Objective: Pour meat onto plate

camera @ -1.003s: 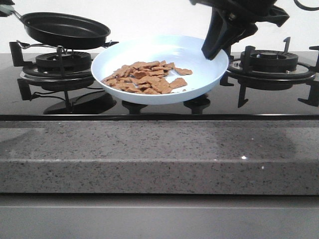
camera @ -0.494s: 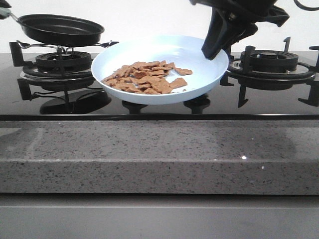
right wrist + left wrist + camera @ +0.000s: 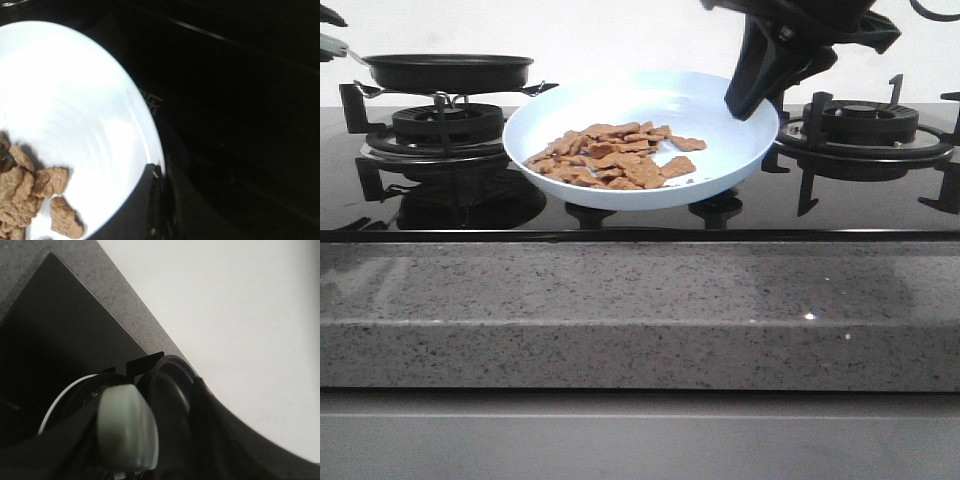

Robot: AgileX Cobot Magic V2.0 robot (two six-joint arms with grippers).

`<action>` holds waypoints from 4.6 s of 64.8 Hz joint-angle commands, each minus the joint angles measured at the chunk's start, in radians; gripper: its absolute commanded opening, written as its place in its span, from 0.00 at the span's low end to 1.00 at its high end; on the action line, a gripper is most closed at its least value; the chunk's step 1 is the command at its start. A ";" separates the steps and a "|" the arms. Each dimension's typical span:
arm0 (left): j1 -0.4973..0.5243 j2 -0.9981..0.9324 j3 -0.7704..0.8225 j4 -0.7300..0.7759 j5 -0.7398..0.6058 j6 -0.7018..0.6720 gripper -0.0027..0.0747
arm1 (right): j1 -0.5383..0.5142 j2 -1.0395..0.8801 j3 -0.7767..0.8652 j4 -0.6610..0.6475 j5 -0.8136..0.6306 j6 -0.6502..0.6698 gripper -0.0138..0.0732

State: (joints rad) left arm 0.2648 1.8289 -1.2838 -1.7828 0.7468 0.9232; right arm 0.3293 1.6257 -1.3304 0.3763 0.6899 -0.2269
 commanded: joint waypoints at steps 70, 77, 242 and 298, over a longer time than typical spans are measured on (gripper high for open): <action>-0.073 -0.481 -0.050 0.966 0.000 -0.300 0.69 | 0.001 -0.040 -0.024 0.024 -0.039 -0.008 0.09; -0.186 -0.523 -0.031 1.187 -0.039 -0.449 0.69 | 0.001 -0.040 -0.024 0.024 -0.039 -0.008 0.09; -0.594 -1.178 0.514 1.829 -0.017 -1.040 0.69 | -0.147 0.447 -0.698 0.057 0.150 -0.008 0.11; -0.594 -1.178 0.514 1.829 -0.012 -1.040 0.69 | -0.143 0.161 -0.575 -0.031 0.223 -0.007 0.58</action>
State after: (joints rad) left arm -0.3218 0.6521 -0.7432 0.0510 0.7981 -0.1074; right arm 0.1873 1.9235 -1.9429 0.3416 0.9703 -0.2266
